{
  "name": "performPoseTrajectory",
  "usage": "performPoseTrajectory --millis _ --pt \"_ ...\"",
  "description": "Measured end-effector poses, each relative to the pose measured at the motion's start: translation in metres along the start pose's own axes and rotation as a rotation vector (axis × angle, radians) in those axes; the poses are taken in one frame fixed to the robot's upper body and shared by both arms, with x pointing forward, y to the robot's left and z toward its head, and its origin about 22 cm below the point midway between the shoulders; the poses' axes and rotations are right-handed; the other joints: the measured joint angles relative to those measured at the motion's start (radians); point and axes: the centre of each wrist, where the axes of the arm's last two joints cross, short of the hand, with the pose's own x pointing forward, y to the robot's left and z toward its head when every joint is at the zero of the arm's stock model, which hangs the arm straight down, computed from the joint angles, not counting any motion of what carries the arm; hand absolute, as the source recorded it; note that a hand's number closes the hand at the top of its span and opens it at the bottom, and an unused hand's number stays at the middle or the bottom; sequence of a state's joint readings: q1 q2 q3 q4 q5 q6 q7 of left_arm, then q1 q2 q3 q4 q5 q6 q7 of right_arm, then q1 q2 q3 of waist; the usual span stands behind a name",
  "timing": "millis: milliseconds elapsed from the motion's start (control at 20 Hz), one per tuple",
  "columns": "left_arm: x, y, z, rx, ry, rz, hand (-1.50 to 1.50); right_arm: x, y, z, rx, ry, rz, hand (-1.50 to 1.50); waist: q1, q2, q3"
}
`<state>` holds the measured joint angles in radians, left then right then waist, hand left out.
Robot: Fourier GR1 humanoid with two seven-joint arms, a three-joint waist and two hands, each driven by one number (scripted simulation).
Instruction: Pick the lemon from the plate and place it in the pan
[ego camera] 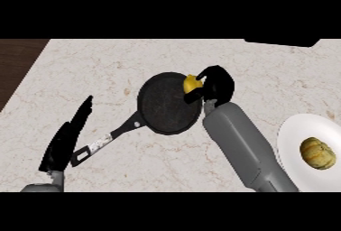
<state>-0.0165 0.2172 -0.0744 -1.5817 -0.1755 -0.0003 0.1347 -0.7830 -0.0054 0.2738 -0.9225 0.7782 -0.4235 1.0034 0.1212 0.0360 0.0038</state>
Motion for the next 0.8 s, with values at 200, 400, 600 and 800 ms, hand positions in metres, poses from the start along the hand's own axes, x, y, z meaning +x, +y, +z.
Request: performPoseTrajectory --millis 200,400,600,800 --pt "0.002 -0.001 -0.002 -0.017 -0.005 0.002 0.0 0.001 -0.001 -0.008 0.01 0.043 -0.182 -1.5 0.012 0.002 0.0" --pt "0.0 0.0 -0.004 -0.013 0.001 0.0 0.0 0.002 0.004 -0.01 -0.088 -0.011 -0.307 -1.5 0.006 -0.001 -0.001" --pt "-0.001 -0.003 -0.002 -0.005 0.01 0.001 0.0 0.005 0.004 -0.014 -0.21 -0.045 -0.424 -1.5 -0.007 -0.007 -0.001" --pt "-0.006 -0.001 0.002 0.014 0.022 0.003 0.0 0.0 0.006 -0.019 -0.326 -0.02 -0.528 -1.5 -0.024 -0.015 -0.002"
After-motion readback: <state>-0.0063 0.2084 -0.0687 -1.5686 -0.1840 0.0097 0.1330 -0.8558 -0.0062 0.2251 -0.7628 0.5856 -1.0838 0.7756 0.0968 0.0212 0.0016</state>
